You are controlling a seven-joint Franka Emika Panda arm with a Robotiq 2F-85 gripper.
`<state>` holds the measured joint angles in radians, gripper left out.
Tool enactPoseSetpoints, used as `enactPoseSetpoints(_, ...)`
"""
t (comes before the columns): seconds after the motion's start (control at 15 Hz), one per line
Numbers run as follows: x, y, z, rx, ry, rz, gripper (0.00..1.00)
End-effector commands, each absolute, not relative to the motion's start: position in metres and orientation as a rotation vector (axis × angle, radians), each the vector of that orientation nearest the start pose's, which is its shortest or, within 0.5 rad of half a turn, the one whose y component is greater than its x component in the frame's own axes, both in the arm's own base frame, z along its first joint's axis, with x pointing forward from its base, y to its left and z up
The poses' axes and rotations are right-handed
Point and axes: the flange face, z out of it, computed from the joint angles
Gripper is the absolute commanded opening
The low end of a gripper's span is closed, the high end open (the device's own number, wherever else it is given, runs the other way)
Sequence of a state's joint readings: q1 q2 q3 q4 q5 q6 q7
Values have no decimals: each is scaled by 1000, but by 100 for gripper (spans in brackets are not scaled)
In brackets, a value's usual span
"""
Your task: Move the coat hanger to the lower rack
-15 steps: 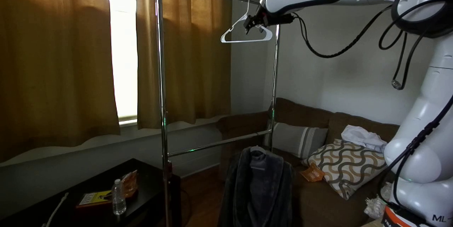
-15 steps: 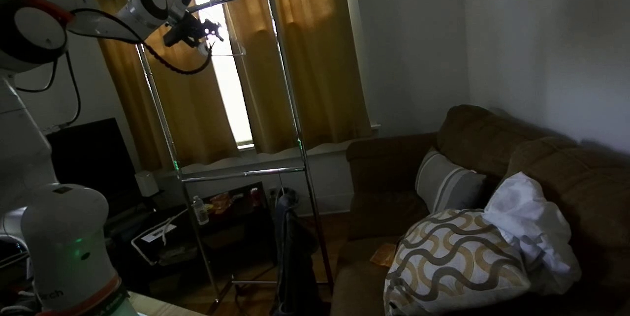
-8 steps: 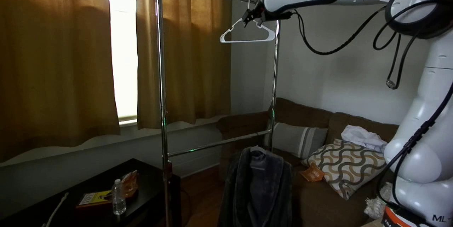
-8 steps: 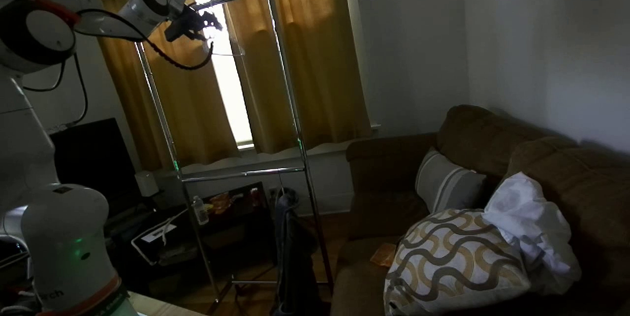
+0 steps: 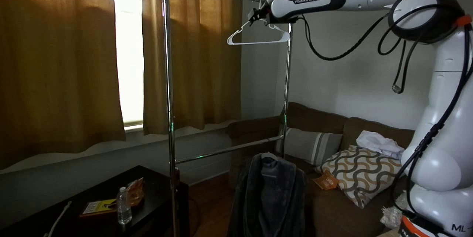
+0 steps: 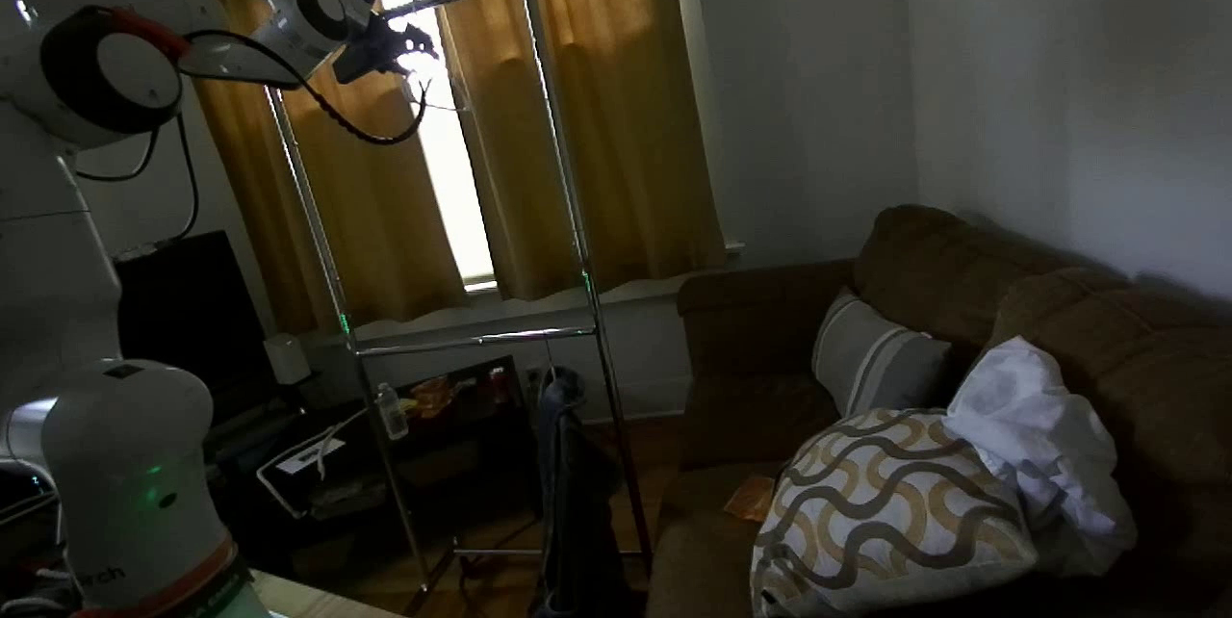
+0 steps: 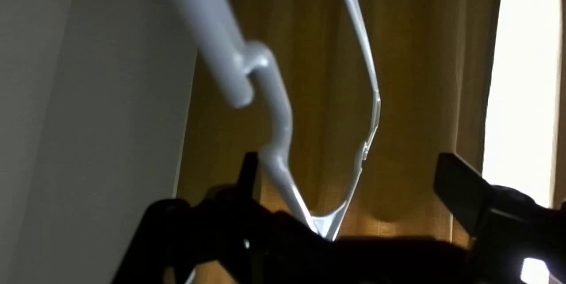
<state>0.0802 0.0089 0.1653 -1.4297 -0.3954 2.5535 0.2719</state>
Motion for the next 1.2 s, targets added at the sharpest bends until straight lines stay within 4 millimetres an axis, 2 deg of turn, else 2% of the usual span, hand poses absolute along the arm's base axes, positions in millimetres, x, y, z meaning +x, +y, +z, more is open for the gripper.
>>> enactPoseSetpoints(0.0,581,159,815,-2587,-203,-1833,100)
enactPoseSetpoints(0.07,583,162,814,-2561,-212,-1847,96)
enactPoseSetpoints(0.13,584,163,814,-2544,-215,-1860,73)
enactPoseSetpoints(0.27,586,166,812,-2518,-229,-1874,68)
enactPoseSetpoints(0.4,587,167,811,-2499,-236,-1890,50)
enactPoseSetpoints(0.8,581,165,820,-2441,-251,-1947,5)
enactPoseSetpoints(0.93,579,164,824,-2426,-254,-1963,0)
enactPoseSetpoints(1.13,576,163,826,-2417,-254,-1971,2)
